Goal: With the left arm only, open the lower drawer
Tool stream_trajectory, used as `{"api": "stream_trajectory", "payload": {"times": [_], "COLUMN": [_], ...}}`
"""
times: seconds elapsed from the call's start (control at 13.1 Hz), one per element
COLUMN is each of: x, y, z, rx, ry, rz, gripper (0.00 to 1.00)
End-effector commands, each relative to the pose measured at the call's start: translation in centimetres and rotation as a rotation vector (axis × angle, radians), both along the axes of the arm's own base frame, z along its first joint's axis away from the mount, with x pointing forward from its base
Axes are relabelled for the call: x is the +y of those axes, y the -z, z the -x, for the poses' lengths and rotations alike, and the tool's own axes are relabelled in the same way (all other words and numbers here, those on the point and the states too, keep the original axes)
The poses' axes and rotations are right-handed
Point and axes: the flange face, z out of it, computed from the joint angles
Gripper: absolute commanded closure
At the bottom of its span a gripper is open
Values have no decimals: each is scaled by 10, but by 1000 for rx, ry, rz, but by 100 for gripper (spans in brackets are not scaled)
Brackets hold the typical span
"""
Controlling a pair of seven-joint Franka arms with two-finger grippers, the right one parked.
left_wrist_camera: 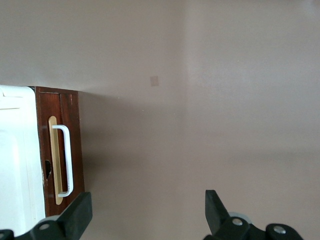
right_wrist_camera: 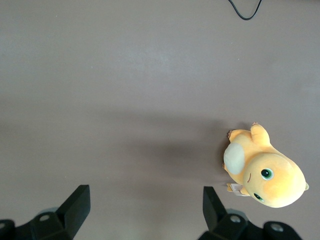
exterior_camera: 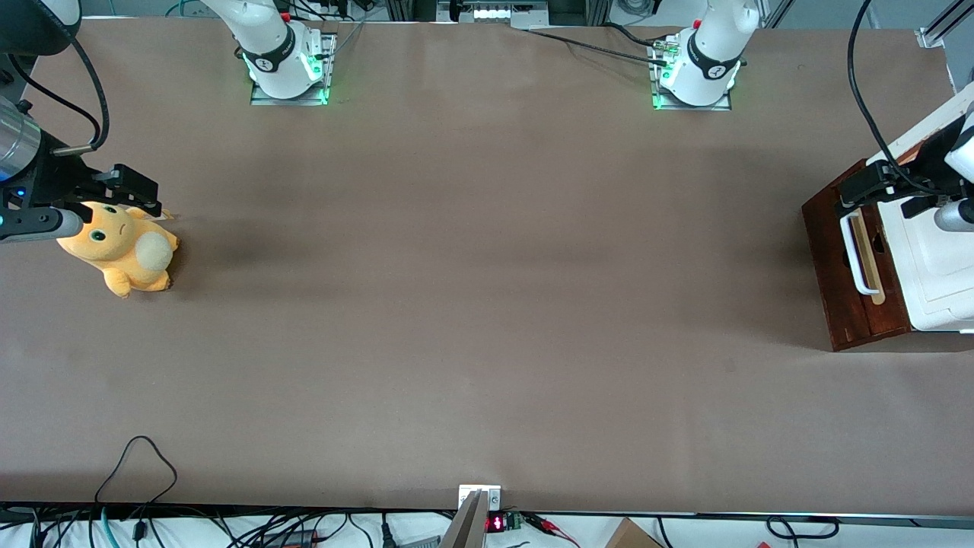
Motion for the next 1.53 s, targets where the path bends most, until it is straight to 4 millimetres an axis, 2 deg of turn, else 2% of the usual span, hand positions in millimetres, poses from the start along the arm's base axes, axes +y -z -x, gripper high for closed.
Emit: {"api": "stream_trajectory", "payload": {"times": [0.0,0.23,0.38,0.92,0.99,1.22,1.45], "x": [6,3,-10,-8,-21,-38,-49], "y": [4,10,21,87,103,150,212], "z": [-5,-10,-14,-33,-33,-36,-27], "rx": [18,20,40,149,172,220,269], "ry": [-5,-4,7,21,41,24,17], "rz": [11,-37,-137,-294,-363,-519,-747], "gripper": [0,0,0,0,0,0,0]}}
